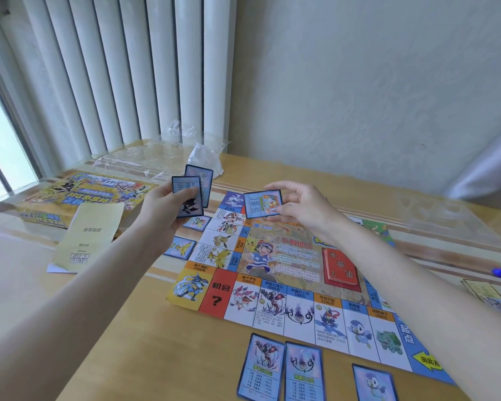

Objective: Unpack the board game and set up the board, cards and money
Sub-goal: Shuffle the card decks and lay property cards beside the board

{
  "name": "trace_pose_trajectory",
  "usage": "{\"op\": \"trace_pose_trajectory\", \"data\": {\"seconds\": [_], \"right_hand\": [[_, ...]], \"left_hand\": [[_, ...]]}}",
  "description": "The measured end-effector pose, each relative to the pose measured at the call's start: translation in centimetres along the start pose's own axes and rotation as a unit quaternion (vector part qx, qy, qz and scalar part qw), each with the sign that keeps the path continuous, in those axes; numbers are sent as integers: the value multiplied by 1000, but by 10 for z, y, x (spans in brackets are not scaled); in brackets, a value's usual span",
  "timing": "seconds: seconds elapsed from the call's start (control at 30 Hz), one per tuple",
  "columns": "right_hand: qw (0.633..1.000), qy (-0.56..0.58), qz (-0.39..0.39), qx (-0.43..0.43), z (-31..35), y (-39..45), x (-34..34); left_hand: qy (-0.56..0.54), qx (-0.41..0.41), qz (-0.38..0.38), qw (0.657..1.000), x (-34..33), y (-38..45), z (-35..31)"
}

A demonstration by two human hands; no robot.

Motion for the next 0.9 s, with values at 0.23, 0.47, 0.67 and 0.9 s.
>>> {"op": "trace_pose_trajectory", "data": {"seconds": [0.23, 0.47, 0.67, 0.9], "right_hand": [[999, -37, -25, -8, -4, 8, 1], [998, -45, 34, 4, -4, 11, -14], [996, -24, 85, 26, 1, 10, -25], [998, 5, 63, 5, -5, 4, -10]], "left_hand": [[-4, -17, -10, 1000, 10, 7, -9], [-3, -3, -16, 1000, 13, 10, -1], [9, 7, -12, 1000, 12, 10, 7], [12, 23, 4, 1000, -2, 6, 19]]}}
Point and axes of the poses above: each hand's wrist, its own y-axis towards the middle knuckle, its own x-axis out of the back of the hand, z = x × y, the point moved 9 cm from there along y, towards the middle knuckle, and after that the axes turned 14 degrees about -y, right-handed, at the moved point
